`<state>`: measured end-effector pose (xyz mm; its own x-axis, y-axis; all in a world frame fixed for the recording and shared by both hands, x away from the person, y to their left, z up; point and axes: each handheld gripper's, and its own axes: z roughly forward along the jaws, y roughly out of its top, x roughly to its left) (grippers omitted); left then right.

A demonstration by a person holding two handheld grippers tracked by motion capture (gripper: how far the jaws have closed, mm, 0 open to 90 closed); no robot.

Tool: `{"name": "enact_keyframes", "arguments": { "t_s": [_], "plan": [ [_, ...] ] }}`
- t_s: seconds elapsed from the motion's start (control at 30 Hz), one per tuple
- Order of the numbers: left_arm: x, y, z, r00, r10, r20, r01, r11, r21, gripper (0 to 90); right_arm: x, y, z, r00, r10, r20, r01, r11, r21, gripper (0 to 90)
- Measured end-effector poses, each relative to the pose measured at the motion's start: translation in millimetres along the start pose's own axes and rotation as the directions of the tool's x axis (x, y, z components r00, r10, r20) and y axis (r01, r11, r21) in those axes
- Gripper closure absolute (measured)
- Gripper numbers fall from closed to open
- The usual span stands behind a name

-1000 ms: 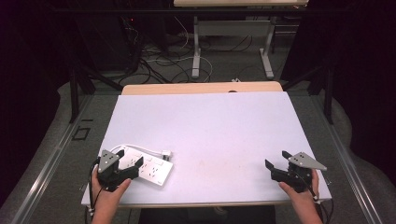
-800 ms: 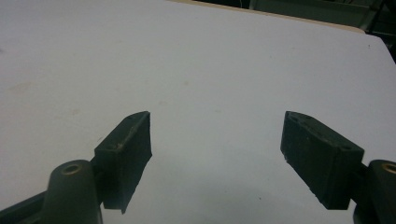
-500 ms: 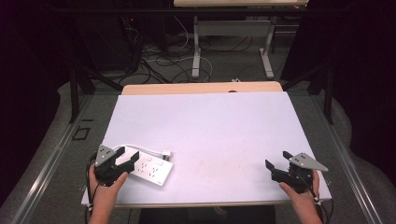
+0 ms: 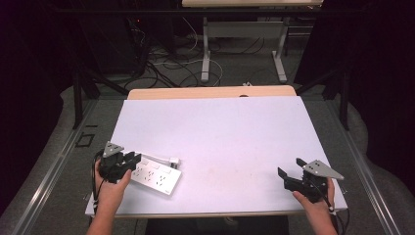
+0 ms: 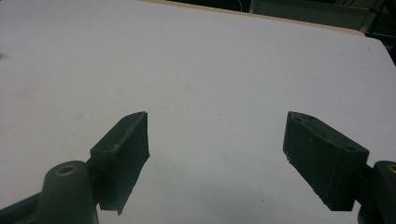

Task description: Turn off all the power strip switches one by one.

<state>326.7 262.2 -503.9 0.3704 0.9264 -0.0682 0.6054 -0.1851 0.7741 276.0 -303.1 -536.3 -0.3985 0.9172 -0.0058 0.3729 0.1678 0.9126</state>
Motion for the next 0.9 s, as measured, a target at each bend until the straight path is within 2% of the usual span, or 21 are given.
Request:
{"name": "enact_keyframes", "arguments": {
  "t_s": [0.03,0.07,0.13,0.17,0.2,0.23,0.37,0.47,0.53,0.57,0.73,0.9],
  "plan": [
    [0.4,1.6,0.2,0.9999,0.011,-0.005,-0.011,0.9997,0.021,74.7,0.0,0.0,-0.1,1.0,-0.001,-0.001,0.001,1.0,0.001,21.7],
    [0.6,3.9,2.1,0.9993,0.018,-0.031,-0.017,0.9992,0.038,77.1,0.1,0.0,-0.2,1.0,-0.002,-0.002,0.002,1.0,0.0,21.8],
    [1.8,4.9,2.6,0.999,0.023,-0.038,-0.021,0.9987,0.047,79.6,0.0,-0.1,-0.3,1.0,-0.007,0.002,0.007,1.0,0.0,21.7],
    [3.2,6.2,2.5,0.9987,0.023,-0.046,-0.02,0.9977,0.065,85.7,0.7,0.1,-1.1,1.0,0.001,0.001,-0.001,1.0,0.004,21.7],
    [4.4,7.0,3.2,0.9982,0.021,-0.055,-0.018,0.9975,0.069,85.7,0.7,0.1,-1.1,1.0,0.001,0.001,-0.001,1.0,0.004,21.7],
    [6.0,8.2,3.5,0.9975,0.022,-0.067,-0.017,0.9967,0.08,89.5,0.8,0.0,-1.5,1.0,0.004,0.003,-0.004,1.0,0.005,21.7],
    [12.5,11.1,7.0,0.9961,0.007,-0.088,0.001,0.9957,0.093,90.0,-0.7,-0.4,-0.6,1.0,-0.006,0.003,0.006,1.0,-0.002,21.7],
    [16.7,14.0,8.1,0.9953,0.006,-0.097,0.006,0.9919,0.127,90.0,-0.9,-0.7,-0.5,1.0,-0.006,0.001,0.006,1.0,-0.002,21.6],
    [19.2,14.5,9.9,0.9951,0.0,-0.099,0.012,0.9932,0.116,90.0,-0.9,-0.7,-0.6,1.0,-0.007,0.002,0.007,1.0,-0.002,21.5],
    [20.2,15.6,9.2,0.9949,-0.001,-0.101,0.015,0.9915,0.129,90.0,-0.9,-0.7,-0.7,1.0,-0.007,0.002,0.007,1.0,-0.002,21.4],
    [25.5,16.5,10.4,0.9937,-0.019,-0.11,0.033,0.991,0.13,90.0,-0.1,-1.3,-0.5,1.0,0.006,0.006,-0.006,1.0,-0.004,21.2],
    [30.3,14.4,14.8,0.9928,-0.038,-0.114,0.056,0.9855,0.16,90.0,-0.6,-1.2,-0.9,1.0,0.002,0.005,-0.002,1.0,0.007,21.2]
  ]
}}
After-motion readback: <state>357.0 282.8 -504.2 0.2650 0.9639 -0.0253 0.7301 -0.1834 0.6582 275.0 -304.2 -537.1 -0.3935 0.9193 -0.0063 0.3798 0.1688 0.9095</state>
